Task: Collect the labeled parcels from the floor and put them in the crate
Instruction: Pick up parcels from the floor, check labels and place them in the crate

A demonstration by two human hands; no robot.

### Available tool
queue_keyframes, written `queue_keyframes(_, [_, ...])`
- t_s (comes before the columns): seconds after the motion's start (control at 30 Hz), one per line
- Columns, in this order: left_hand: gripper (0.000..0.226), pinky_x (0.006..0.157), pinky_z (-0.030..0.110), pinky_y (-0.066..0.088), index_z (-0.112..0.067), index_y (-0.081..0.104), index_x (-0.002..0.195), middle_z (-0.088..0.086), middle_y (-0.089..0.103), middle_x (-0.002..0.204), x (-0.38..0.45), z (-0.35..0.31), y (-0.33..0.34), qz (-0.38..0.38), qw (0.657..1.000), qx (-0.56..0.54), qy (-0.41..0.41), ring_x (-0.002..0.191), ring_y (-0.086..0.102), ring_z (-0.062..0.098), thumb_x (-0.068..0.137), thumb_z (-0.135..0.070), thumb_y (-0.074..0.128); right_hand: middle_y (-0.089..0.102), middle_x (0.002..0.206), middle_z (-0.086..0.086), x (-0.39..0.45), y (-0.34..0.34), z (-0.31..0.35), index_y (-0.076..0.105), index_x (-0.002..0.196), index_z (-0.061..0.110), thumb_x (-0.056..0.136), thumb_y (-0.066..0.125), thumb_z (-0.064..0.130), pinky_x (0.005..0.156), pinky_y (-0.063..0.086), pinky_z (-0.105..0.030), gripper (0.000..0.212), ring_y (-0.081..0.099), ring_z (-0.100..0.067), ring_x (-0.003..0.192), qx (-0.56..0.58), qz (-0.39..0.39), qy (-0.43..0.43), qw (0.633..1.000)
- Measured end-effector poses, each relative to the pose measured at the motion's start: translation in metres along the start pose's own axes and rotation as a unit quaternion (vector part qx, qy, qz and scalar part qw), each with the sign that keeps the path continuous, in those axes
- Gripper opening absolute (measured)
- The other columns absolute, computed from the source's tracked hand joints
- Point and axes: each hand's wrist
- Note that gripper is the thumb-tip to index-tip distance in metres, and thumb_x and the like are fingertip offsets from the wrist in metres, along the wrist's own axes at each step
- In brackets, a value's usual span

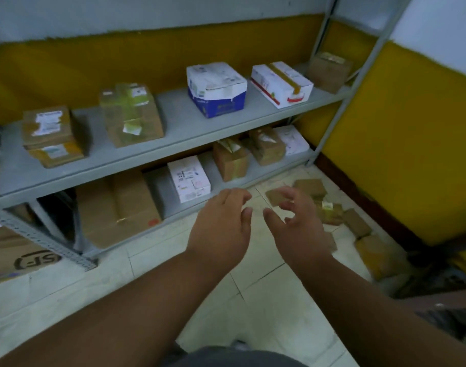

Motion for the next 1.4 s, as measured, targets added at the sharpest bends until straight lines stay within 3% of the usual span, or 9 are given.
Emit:
queue_keyframes(0.3, [0.015,0.077,0.018,0.045,-0.029,0.056,0.111,-0.014,0.056,0.101,0.118,0.039,0.070,0.108,0.994,0.013,-0.017,0.092,0.056,0.004,0.096,-0.027,0.054,0.046,0.123,0.018,0.117,0.023,-0.050,0.043,0.119,0.045,0.085,0.074,0.036,0.073,0.040,-0.012,0.047,0.050,0.008,0.104,0.030,-0.009,0.095,0.995])
queue_keyframes(0.43, [0.021,0.080,0.023,0.045,-0.022,0.059,0.114,-0.006,0.063,0.105,0.208,0.041,0.112,0.161,0.987,-0.015,0.017,0.096,0.060,0.012,0.094,-0.023,0.057,0.049,0.122,0.018,0.188,-0.007,-0.062,0.046,0.123,0.044,0.083,0.076,0.038,0.083,0.048,-0.022,0.050,0.053,-0.001,0.107,0.005,-0.069,0.136,0.988])
queue_keyframes(0.57, [0.018,0.067,0.022,0.041,-0.016,0.061,0.108,-0.004,0.056,0.090,0.310,0.019,0.146,0.195,0.976,-0.013,0.092,0.085,0.061,0.016,0.091,-0.021,0.056,0.055,0.120,0.013,0.252,-0.049,-0.069,0.052,0.124,0.038,0.083,0.076,0.040,0.080,0.057,-0.035,0.047,0.059,-0.009,0.105,-0.019,-0.148,0.176,0.973])
queue_keyframes(0.63, [0.018,0.059,0.018,0.037,-0.020,0.058,0.109,-0.007,0.054,0.090,0.351,-0.002,0.162,0.210,0.969,-0.012,0.129,0.080,0.057,0.011,0.092,-0.023,0.058,0.054,0.121,0.011,0.276,-0.062,-0.075,0.053,0.127,0.035,0.084,0.075,0.040,0.081,0.056,-0.032,0.049,0.056,-0.005,0.104,-0.022,-0.177,0.187,0.966])
queue_keyframes(0.73, [0.021,0.060,0.020,0.037,-0.024,0.055,0.113,-0.008,0.053,0.095,0.389,-0.030,0.196,0.223,0.963,-0.016,0.152,0.084,0.054,0.010,0.092,-0.028,0.058,0.052,0.122,0.008,0.301,-0.074,-0.095,0.052,0.129,0.033,0.084,0.075,0.041,0.074,0.054,-0.026,0.052,0.055,-0.003,0.098,-0.015,-0.202,0.207,0.957])
queue_keyframes(0.87, [0.026,0.067,0.026,0.042,-0.024,0.053,0.119,-0.008,0.052,0.100,0.419,-0.051,0.250,0.275,0.947,-0.011,0.164,0.090,0.055,0.011,0.094,-0.030,0.057,0.048,0.125,0.006,0.336,-0.089,-0.138,0.051,0.131,0.031,0.083,0.074,0.042,0.077,0.060,-0.045,0.054,0.052,-0.008,0.109,-0.002,-0.210,0.240,0.948])
queue_keyframes(1.0, [0.030,0.077,0.035,0.053,-0.024,0.052,0.121,-0.009,0.051,0.103,0.460,-0.069,0.304,0.296,0.944,0.004,0.146,0.096,0.056,0.013,0.093,-0.031,0.060,0.047,0.118,0.011,0.392,-0.108,-0.189,0.050,0.131,0.033,0.083,0.075,0.042,0.080,0.060,-0.043,0.055,0.054,-0.008,0.103,0.011,-0.193,0.256,0.947])
queue_keyframes(1.2, [0.034,0.075,0.036,0.053,-0.021,0.055,0.118,-0.007,0.054,0.100,0.535,-0.072,0.378,0.268,0.957,0.040,0.101,0.091,0.055,0.014,0.088,-0.031,0.069,0.055,0.123,0.008,0.513,-0.118,-0.268,0.053,0.127,0.032,0.081,0.075,0.043,0.080,0.052,-0.029,0.052,0.057,-0.010,0.105,0.028,-0.143,0.250,0.957])
queue_keyframes(1.4, [0.029,0.079,0.040,0.054,-0.021,0.054,0.114,-0.004,0.057,0.102,0.563,-0.036,0.475,0.315,0.948,0.035,0.025,0.091,0.057,0.016,0.089,-0.029,0.067,0.060,0.126,-0.002,0.591,-0.073,-0.357,0.056,0.129,0.025,0.083,0.073,0.043,0.089,0.056,-0.040,0.052,0.062,-0.017,0.105,0.056,-0.120,0.325,0.937])
Point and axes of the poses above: each hand's wrist, its own x-axis towards the middle knuckle, its own y-axis out of the palm, z = x × y
